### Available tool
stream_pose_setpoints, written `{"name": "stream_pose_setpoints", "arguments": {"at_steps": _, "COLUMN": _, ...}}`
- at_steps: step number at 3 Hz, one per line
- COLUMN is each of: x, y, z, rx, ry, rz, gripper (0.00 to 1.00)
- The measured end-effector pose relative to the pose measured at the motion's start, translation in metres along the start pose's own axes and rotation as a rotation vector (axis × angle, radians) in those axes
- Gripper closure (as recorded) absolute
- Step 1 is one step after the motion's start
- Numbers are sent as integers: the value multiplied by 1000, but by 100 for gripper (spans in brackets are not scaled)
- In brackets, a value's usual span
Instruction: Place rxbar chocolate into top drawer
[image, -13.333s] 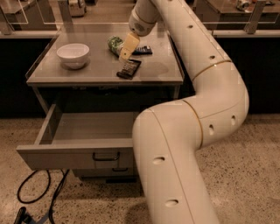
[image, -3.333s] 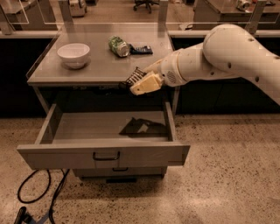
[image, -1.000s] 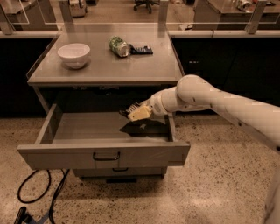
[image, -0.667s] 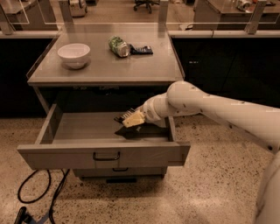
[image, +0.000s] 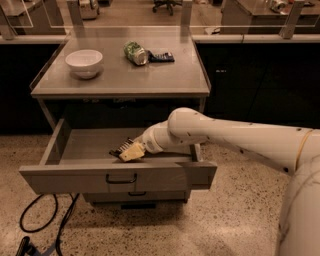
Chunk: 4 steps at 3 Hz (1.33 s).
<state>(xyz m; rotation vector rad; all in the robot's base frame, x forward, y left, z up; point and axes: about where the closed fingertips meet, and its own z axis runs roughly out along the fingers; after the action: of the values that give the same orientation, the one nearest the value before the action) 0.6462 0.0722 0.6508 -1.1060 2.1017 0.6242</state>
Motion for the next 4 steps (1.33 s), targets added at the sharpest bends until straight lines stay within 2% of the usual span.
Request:
{"name": "stream_pose_setpoints", "arguments": {"at_steps": 1, "x": 0, "y": 0, "z": 0, "rx": 0, "ry": 0, "rz": 0, "gripper": 100}}
{"name": "stream_pose_setpoints", "arguments": {"at_steps": 2, "x": 4, "y": -24, "z": 7, "rx": 33, "ry": 22, "rz": 29, "gripper": 100}}
{"name": "stream_pose_setpoints", "arguments": {"at_steps": 3, "x": 14, "y": -77, "z": 22, "rx": 148, "ry": 52, "rz": 110, "gripper": 100}}
{"name": "stream_pose_setpoints", "arguments": {"at_steps": 4, "x": 30, "y": -102, "z": 9, "rx": 201, "ry": 74, "rz": 163, "gripper": 100}}
